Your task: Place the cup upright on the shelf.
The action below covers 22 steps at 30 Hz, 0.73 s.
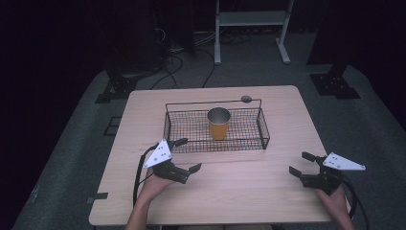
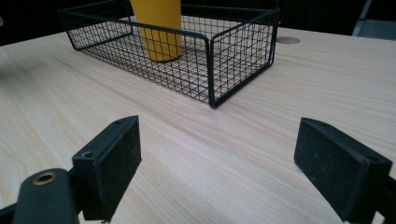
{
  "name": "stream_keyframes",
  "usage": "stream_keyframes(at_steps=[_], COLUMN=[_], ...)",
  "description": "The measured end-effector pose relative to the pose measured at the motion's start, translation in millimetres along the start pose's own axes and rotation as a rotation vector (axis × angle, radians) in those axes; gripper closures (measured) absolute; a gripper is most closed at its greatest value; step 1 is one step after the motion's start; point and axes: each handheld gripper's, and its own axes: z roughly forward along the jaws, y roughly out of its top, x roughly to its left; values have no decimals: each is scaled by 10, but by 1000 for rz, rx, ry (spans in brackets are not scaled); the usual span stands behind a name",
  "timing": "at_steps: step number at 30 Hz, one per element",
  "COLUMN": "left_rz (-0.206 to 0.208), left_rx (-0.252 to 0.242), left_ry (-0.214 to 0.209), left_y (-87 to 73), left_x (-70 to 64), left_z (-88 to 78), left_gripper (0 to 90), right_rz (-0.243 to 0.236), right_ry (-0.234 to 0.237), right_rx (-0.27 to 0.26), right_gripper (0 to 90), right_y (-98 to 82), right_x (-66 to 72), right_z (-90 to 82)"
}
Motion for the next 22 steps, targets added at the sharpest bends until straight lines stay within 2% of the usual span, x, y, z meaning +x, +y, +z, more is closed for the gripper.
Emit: stream_keyframes(at_steps=[17, 22], left_rz=[-11, -44], left_rx=[-7, -33], left_ry=[31, 30], left_y=[-197, -217], left_x=[-210, -218], left_z=[-128, -159], left_gripper=[20, 20], right_rz=[-2, -3], right_ry=[1, 6], right_rx=[0, -1], right_gripper=[138, 138], right_y=[-1, 0], right_x=[1, -1], right_z=[-2, -3])
